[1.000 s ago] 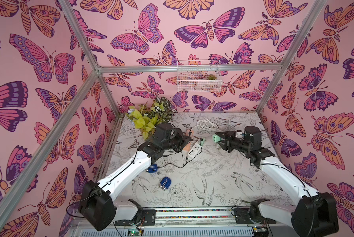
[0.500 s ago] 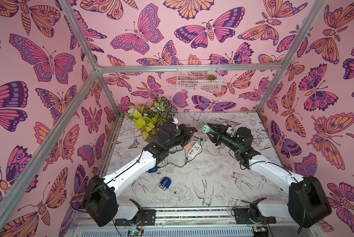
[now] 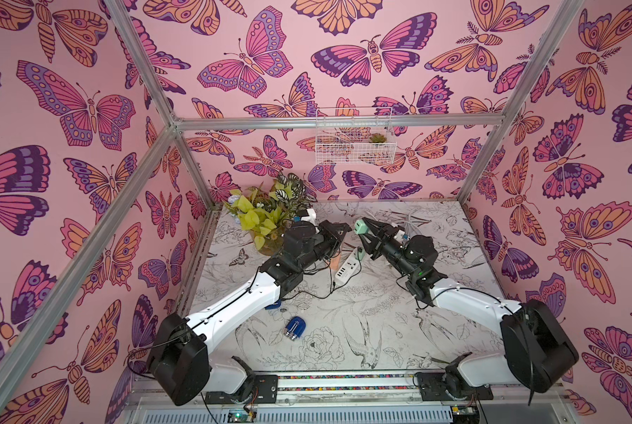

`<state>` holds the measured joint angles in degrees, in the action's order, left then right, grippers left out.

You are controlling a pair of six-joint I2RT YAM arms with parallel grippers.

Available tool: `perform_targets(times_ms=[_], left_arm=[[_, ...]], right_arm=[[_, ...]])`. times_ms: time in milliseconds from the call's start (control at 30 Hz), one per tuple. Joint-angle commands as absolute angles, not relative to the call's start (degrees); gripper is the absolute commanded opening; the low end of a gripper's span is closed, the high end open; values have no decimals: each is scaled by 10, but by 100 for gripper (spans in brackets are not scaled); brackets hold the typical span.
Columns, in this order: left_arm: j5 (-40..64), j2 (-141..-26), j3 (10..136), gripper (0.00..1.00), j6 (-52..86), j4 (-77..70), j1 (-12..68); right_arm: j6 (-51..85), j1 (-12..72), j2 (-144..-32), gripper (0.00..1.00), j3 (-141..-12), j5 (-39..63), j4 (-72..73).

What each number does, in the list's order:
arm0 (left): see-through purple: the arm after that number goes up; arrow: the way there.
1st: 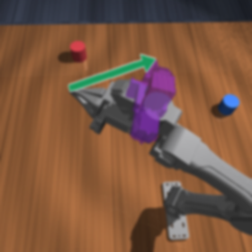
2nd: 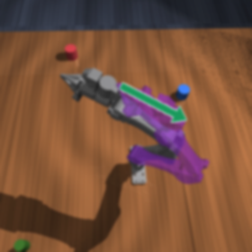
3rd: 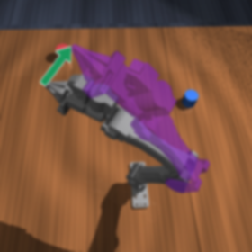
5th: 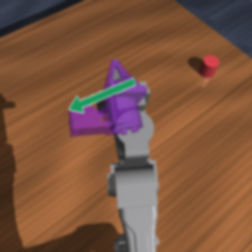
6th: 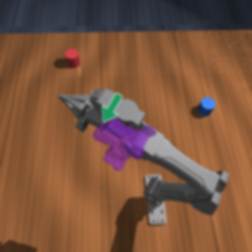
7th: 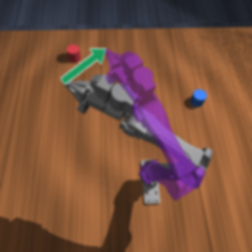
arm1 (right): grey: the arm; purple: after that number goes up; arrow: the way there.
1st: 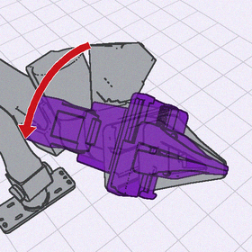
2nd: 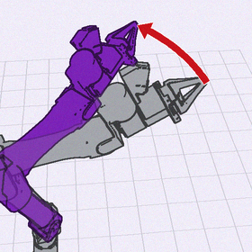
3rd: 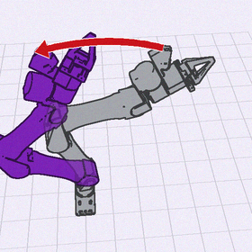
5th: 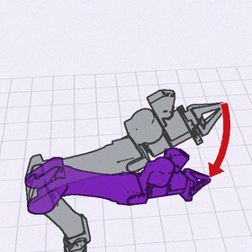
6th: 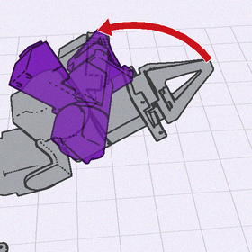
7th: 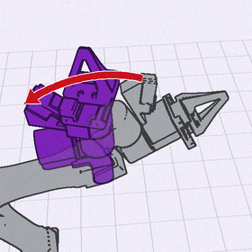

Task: Charge the electric shaver
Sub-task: Insert the charging cable into the plug.

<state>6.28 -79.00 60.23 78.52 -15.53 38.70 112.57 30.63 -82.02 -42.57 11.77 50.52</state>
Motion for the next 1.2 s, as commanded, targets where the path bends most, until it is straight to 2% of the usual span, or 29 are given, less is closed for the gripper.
perform_targets(times_ms=[0, 233, 467, 1167], left_arm=[[48, -794, 587, 0, 771, -179, 391], [42, -797, 577, 0, 774, -191, 391], [9, -774, 562, 0, 776, -142, 390], [11, -784, 574, 0, 774, -148, 387]], right_arm=[[1136, 321, -840, 0, -437, 81, 562], [1141, 332, -854, 0, -445, 75, 576], [1132, 332, -835, 0, -427, 59, 575], [1122, 337, -838, 0, -430, 83, 541]])
